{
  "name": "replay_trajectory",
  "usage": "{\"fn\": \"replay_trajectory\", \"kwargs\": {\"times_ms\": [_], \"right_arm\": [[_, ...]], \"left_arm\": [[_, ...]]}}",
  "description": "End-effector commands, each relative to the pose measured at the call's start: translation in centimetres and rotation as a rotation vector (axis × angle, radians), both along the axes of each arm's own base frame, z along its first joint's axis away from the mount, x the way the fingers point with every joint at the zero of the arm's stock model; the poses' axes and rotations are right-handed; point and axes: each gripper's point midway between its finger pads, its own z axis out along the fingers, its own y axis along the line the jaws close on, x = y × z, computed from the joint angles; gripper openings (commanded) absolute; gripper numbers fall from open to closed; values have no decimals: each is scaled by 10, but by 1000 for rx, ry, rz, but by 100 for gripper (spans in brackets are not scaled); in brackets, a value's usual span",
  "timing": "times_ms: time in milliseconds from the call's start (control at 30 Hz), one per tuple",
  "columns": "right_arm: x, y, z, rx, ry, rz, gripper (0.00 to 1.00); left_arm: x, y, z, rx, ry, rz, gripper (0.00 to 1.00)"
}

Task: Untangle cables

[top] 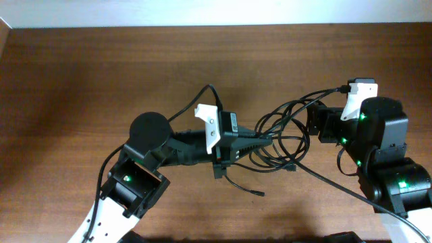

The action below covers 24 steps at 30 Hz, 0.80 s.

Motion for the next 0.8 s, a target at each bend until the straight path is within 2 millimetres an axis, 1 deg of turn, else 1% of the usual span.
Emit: {"fn": "replay_trajectory", "kwargs": {"times_ms": [0, 133, 233, 367, 467, 533, 633, 767], "right_arm": [[0, -2, 7, -4, -17, -2, 84], [-9, 13, 13, 46, -24, 72, 86], [-17, 19, 16, 71, -28, 109, 88], [-31, 25, 26, 96, -55, 152, 93], [-39, 34, 33, 102, -81, 225, 94], [-44, 39, 37, 118, -91, 255, 94], [-47, 46, 39, 142, -92, 292, 95], [-51, 55, 40, 189, -82, 333, 95]], "left_arm": [[10, 6, 14, -26, -49, 92, 0], [39, 13, 7, -10, -12, 264, 0], [49, 17, 2, 5, 8, 325, 0], [56, 20, 2, 5, 11, 366, 0], [62, 23, 3, -3, 26, 404, 0], [61, 23, 5, -10, 21, 403, 0], [61, 24, 14, -39, -4, 403, 0], [60, 25, 28, -103, 12, 397, 0]]}}
